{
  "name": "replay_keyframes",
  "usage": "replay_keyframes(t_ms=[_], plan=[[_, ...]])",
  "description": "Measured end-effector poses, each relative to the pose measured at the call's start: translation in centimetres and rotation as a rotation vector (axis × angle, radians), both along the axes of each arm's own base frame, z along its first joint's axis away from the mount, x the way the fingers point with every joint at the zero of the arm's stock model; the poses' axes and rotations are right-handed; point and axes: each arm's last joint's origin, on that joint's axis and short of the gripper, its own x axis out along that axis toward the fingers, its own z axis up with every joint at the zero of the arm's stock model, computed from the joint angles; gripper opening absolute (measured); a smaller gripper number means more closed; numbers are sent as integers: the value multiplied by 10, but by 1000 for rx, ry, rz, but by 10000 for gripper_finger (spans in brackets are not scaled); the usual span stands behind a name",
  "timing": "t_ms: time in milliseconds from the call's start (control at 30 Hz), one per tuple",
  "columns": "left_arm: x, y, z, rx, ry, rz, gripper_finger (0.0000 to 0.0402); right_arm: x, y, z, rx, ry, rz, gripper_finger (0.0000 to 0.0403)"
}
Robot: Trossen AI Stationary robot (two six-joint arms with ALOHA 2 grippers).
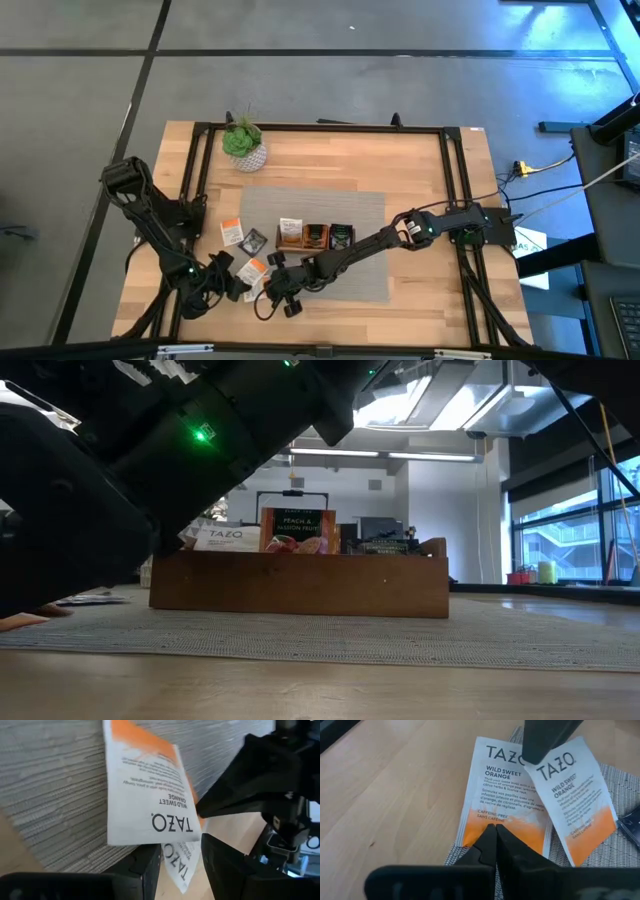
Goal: Pick & Place Tea
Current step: Put the white tea bag into the left section of the wooden organizer
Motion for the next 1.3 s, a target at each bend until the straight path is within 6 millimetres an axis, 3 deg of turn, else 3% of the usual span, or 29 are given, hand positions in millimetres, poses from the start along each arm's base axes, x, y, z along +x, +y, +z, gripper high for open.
replay_keyframes(t_ms=[433, 1133, 1300], plan=[[0, -1, -1, 38, 25, -64, 132, 0, 0, 0, 2, 0, -1, 6], [0, -3, 1, 26, 16, -82, 10, 0, 0, 0, 3, -1, -3, 12], [0, -3, 1, 25, 18, -84, 4, 0, 0, 0, -21, -8, 22, 8]])
